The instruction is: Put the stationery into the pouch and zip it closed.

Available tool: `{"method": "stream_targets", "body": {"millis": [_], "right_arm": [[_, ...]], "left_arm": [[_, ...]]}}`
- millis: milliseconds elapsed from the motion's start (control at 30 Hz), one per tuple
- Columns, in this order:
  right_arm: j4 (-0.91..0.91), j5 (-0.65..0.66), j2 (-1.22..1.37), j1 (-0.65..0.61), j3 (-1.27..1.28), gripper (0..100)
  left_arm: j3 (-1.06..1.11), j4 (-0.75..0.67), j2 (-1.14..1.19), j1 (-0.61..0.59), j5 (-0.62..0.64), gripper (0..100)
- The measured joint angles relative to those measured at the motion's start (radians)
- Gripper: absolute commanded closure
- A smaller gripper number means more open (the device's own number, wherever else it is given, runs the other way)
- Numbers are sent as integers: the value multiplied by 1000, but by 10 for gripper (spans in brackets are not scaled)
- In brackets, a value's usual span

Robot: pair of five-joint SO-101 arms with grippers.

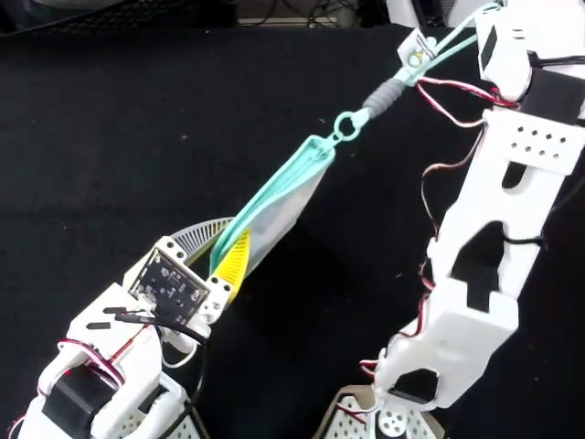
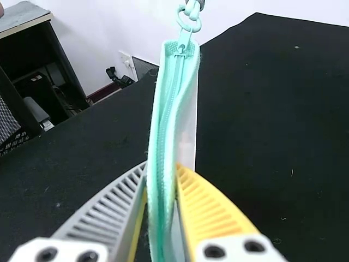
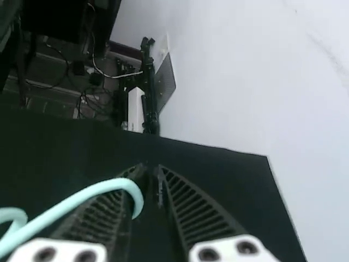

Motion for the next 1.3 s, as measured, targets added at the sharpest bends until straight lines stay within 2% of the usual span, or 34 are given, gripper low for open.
{"method": "stream_targets", "body": {"millis": [100,333,567,667,800,1000,1200,1300], "right_arm": [[66,0,6,0,-57,974],[310,-5,6,-57,-276,786],[543,-11,5,-203,-506,775],[560,-84,-21,-241,-522,756],[563,-123,-104,-341,-404,685],[563,-127,-316,-508,-40,676],[563,-127,-595,-552,238,677],[563,-127,-721,-532,370,688]], "left_arm": [[0,0,0,0,0,970],[0,11,-2,-2,3,970],[0,11,-2,-2,3,970],[2,11,-2,-2,3,970],[2,9,-2,-20,5,970],[2,-12,0,-103,5,970],[12,-21,-2,-114,6,970],[12,-21,0,-146,6,970]]}}
